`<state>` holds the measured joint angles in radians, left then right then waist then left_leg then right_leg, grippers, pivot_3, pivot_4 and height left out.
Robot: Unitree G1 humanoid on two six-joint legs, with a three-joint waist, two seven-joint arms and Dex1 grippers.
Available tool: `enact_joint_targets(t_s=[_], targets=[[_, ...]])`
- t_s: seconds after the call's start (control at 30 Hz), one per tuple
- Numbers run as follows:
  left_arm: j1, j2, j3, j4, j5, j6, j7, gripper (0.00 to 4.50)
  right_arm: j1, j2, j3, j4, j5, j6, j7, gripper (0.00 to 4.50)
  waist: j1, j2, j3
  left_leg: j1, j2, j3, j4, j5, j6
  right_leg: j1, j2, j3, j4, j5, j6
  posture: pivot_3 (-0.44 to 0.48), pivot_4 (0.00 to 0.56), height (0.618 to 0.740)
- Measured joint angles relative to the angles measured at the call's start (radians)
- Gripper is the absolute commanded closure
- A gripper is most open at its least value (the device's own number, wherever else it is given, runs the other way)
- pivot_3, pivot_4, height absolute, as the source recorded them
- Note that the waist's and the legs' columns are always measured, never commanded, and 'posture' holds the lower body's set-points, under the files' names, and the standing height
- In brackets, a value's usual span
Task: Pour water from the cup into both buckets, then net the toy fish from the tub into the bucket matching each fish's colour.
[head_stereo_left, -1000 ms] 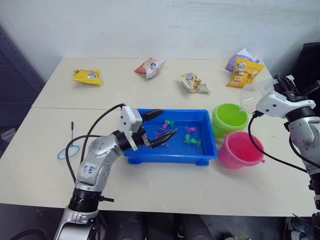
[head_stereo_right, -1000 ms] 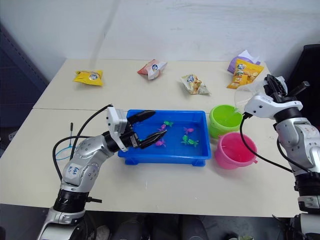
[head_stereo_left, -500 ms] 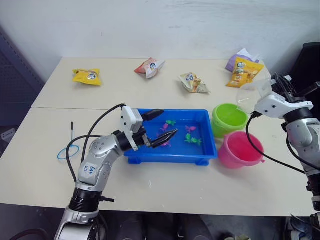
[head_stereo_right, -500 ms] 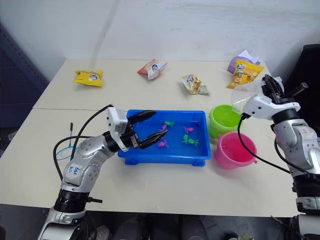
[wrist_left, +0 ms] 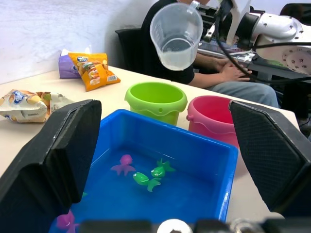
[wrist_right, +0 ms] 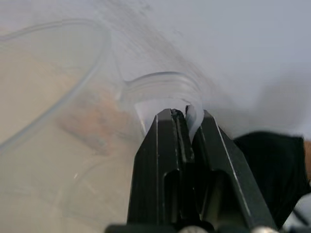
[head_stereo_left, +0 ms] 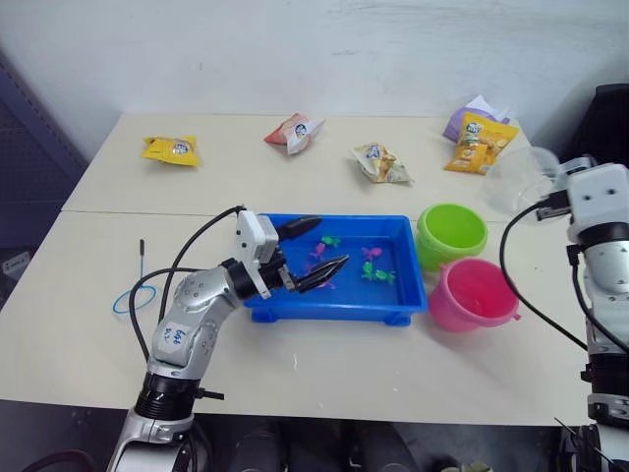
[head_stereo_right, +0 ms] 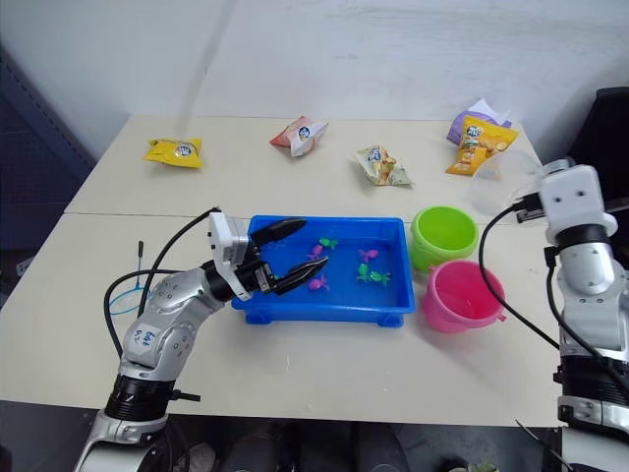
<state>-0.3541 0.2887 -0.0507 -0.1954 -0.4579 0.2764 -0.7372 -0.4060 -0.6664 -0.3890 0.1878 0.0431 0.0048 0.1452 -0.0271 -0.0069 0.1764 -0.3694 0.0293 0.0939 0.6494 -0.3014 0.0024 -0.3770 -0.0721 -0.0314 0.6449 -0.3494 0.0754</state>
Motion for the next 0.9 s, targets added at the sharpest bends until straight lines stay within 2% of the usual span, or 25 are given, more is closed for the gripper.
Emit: enact_joint_targets(t_s=[0.1, 0.3, 0.43, 0.6, 0.9], targets=[[-0.003, 0.007, 0.013, -0.014, -0.048, 0.016, -0.032, 0.0, 0.001, 0.044, -0.109, -0.012, 0.186, 0.134, 0.048, 4.46, 0.0, 0.0, 0.0, 0.0, 0.0, 0.0, 0.0, 0.0, 0.001, 0.0, 0.0, 0.0, 0.0, 0.0, 0.0, 0.0, 0.15, 0.738], [-0.006, 0.087, 0.012, -0.105, -0.138, 0.09, -0.129, 0.0, 0.007, 0.072, -0.221, 0.051, 0.372, 0.314, 0.077, 4.46, -0.003, 0.0, 0.0, 0.0, 0.0, 0.0, -0.001, 0.0, 0.001, 0.0, 0.0, 0.0, 0.0, 0.0, 0.0, 0.0, 0.15, 0.738], [-0.006, 0.114, 0.0, -0.126, -0.164, 0.112, -0.177, 0.0, 0.007, 0.105, -0.242, 0.189, 0.399, 0.293, 0.107, 4.46, -0.002, 0.0, 0.0, 0.0, 0.0, 0.001, 0.0, 0.0, 0.002, 0.0, 0.0, 0.001, 0.0, 0.0, 0.0, 0.0, 0.15, 0.738], [-0.002, 0.105, -0.015, -0.103, -0.146, 0.085, -0.184, 0.0, -0.003, 0.115, -0.201, 0.369, 0.359, 0.194, 0.131, 4.46, -0.002, 0.0, 0.0, 0.0, 0.0, 0.001, -0.001, 0.0, 0.002, 0.0, 0.0, 0.001, 0.0, 0.0, 0.0, 0.0, 0.15, 0.738], [0.011, 0.113, -0.017, -0.103, -0.135, 0.079, -0.183, 0.0, 0.059, 0.129, -0.206, 0.379, 0.379, 0.15, 0.135, 4.46, -0.001, 0.0, 0.0, 0.0, 0.0, 0.0, -0.001, 0.0, 0.002, 0.0, 0.0, 0.001, -0.001, 0.0, 0.0, 0.0, 0.15, 0.738]])
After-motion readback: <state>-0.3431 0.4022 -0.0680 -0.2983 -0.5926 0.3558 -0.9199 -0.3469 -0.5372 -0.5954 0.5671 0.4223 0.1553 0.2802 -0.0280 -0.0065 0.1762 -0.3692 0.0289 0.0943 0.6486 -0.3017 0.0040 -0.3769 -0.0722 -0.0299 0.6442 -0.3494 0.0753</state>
